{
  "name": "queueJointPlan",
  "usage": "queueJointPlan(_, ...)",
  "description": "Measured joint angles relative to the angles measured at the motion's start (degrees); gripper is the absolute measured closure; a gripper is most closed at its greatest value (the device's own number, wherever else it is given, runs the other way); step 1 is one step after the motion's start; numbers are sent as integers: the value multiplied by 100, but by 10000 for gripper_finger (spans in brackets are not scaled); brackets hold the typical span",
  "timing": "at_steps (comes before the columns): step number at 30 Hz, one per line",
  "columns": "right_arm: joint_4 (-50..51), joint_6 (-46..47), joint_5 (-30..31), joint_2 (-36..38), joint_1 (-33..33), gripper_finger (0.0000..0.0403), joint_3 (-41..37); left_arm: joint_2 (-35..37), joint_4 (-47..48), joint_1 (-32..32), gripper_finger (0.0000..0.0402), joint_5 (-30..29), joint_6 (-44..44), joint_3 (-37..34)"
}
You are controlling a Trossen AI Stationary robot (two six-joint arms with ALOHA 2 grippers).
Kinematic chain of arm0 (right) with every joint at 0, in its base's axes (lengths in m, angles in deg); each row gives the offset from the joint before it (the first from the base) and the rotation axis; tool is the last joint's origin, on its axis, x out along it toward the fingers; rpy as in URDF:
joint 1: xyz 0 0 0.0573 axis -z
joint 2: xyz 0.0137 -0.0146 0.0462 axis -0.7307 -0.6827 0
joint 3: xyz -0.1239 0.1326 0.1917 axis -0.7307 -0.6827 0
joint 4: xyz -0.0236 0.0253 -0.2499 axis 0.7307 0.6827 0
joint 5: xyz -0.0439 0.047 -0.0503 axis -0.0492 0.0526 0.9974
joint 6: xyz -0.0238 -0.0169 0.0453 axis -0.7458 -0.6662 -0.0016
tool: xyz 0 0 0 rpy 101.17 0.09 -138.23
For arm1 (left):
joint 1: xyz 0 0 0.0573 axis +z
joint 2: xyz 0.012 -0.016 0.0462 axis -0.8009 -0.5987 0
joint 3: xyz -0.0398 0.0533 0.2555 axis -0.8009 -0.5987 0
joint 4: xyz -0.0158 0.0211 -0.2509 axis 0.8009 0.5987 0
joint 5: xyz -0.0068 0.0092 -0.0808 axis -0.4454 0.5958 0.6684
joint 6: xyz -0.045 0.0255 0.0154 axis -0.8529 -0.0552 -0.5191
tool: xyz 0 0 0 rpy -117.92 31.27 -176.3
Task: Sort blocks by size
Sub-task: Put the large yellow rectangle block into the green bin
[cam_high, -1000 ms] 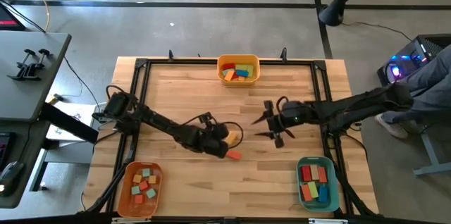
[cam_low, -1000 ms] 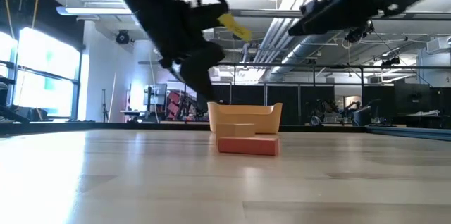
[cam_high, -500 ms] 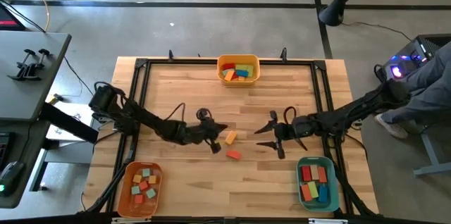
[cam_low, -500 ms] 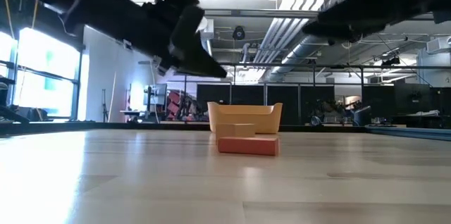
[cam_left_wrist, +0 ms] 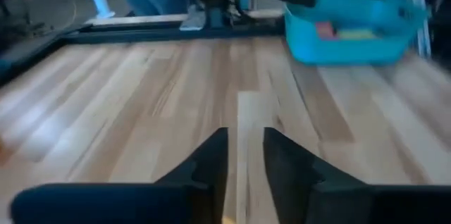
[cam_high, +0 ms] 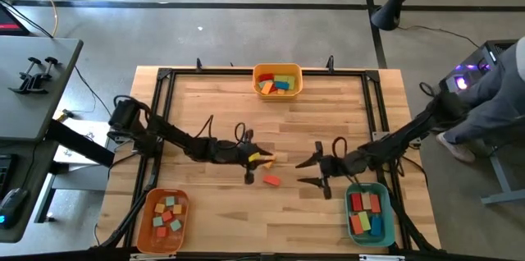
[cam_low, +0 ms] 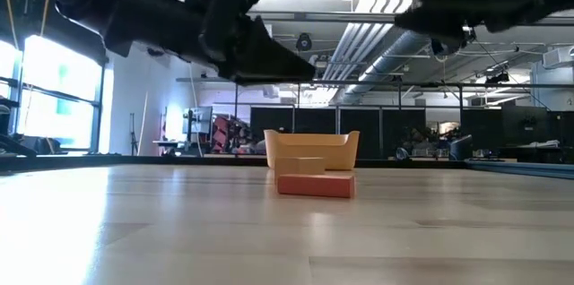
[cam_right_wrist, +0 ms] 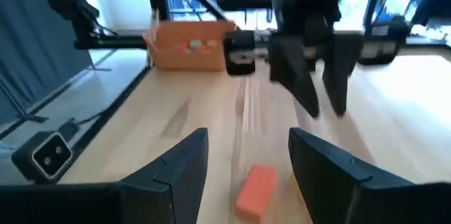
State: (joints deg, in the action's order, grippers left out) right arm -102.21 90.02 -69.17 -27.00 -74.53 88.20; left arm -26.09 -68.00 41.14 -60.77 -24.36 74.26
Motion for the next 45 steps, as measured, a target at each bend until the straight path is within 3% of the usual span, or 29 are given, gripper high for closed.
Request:
queueJointPlan(5,-49,217,23,-581,103,210,0,172,1315,-425,285,-541,281,303)
queueJointPlan(11,-453,31,-297,-1448,773,209,7,205,3045,-970,289,-1740,-979,555)
queueJointPlan(15,-476,-331,-1151,-1812,1453,189,174,205,3477,-1221,304,-2281,-1904,556)
queueJointPlan(21,-409,-869,-3034,-2362,2458,127,688,205,3511,-1380,321,-2999,-2429,556)
queueJointPlan(31,-264,-2080,-4888,-3748,3255,107,1817,205,3522,-1392,323,-3054,-2989,556)
queueJointPlan(39,809,-2382,-5012,-4173,3279,137,2524,205,3523,-1400,323,-3055,-3222,556)
queueJointPlan(45,621,-1925,-4501,-4173,3232,246,2364,205,3529,-1513,323,-3055,-3323,556)
